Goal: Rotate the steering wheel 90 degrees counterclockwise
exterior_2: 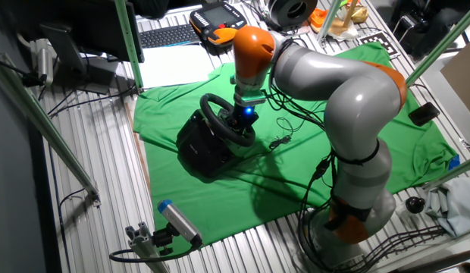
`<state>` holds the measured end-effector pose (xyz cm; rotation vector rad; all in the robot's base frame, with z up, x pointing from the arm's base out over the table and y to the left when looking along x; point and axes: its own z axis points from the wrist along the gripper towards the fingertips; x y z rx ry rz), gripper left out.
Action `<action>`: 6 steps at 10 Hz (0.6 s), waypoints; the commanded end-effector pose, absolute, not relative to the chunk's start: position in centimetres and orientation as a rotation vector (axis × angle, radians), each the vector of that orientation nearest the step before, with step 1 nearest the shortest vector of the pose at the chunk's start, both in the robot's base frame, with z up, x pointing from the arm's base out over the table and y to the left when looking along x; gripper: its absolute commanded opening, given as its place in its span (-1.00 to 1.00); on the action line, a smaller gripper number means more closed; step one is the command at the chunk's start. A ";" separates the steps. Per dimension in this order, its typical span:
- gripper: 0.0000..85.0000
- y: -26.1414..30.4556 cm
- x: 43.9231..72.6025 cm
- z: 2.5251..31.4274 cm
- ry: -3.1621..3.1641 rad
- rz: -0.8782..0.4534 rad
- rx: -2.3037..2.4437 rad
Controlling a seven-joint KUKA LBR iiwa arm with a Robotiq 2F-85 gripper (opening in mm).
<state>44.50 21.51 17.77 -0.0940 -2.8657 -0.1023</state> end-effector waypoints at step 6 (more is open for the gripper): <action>-1.00 20.9 44.3 17.6 -2.864 -0.034 -0.027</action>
